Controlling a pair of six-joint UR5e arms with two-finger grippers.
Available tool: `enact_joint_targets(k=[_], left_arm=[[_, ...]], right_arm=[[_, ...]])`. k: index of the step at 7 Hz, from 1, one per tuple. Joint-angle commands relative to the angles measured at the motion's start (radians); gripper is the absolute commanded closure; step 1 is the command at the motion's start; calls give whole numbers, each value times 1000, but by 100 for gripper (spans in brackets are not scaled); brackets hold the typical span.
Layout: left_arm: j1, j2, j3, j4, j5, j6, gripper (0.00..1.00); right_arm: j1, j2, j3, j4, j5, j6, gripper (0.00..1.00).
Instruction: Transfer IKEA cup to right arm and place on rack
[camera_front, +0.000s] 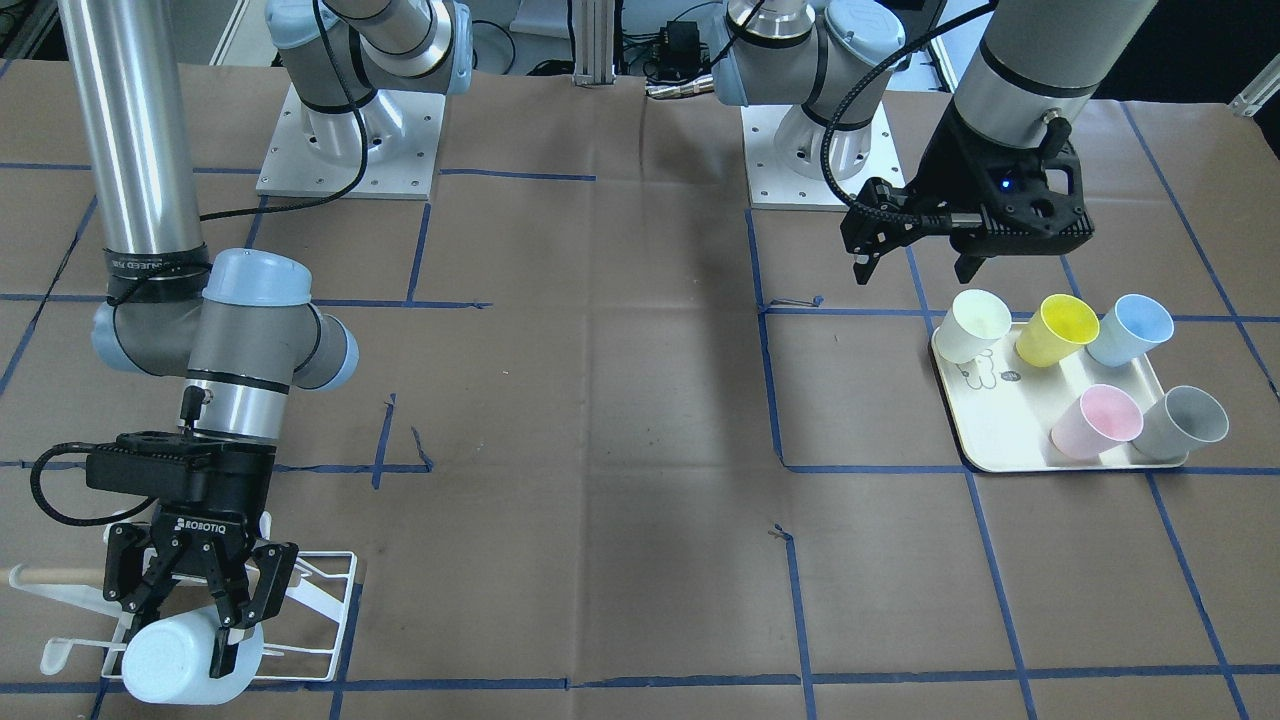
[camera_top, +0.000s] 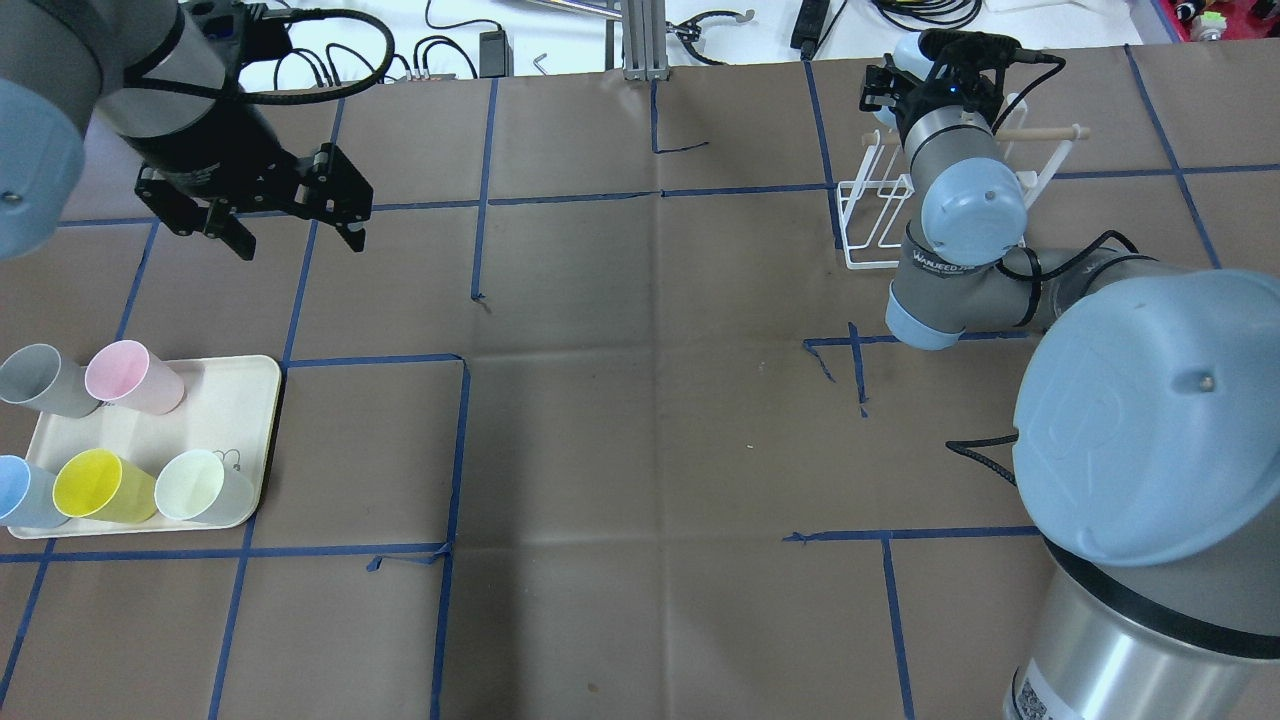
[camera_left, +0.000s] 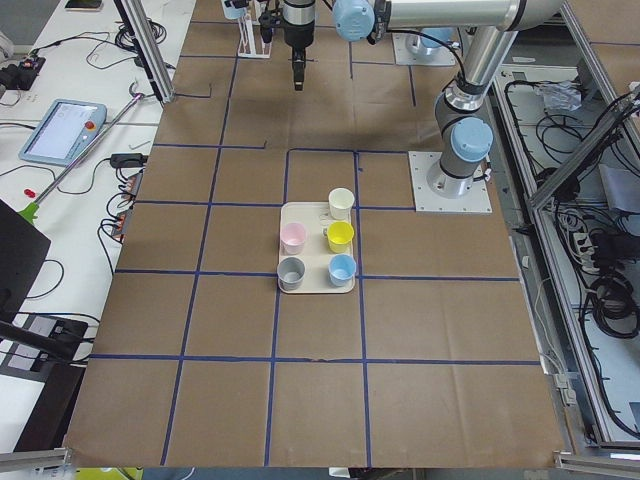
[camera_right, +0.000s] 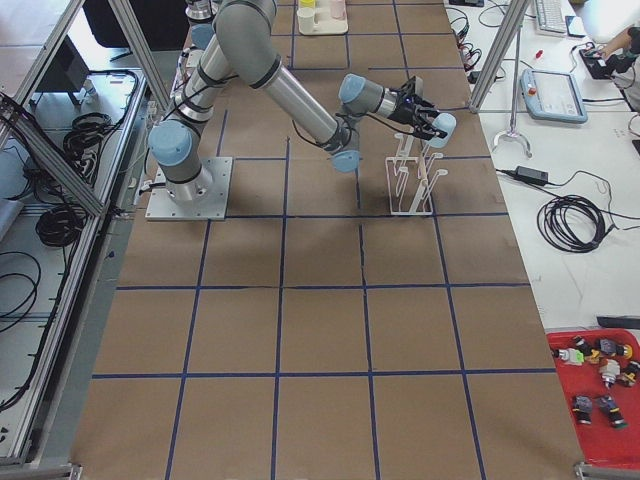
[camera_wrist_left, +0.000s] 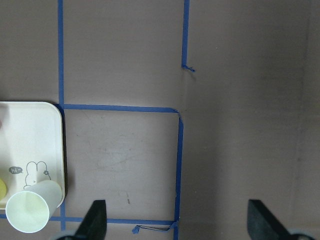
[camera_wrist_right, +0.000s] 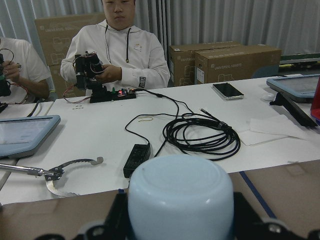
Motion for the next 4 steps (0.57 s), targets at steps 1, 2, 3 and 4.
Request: enact_joint_targets(k=[1, 2, 3, 4], left_arm=[[153, 111, -136, 4, 0, 180, 0], [234, 154, -193, 4, 0, 285, 0], [332, 185, -237, 5, -2, 390, 0], [421, 192, -277, 36, -3, 483, 0]], right_arm=[[-1, -6, -3, 5, -2, -2, 0], [1, -11, -6, 5, -2, -2, 0], [1, -17, -9, 7, -1, -2, 0], [9, -25, -10, 10, -2, -2, 0]])
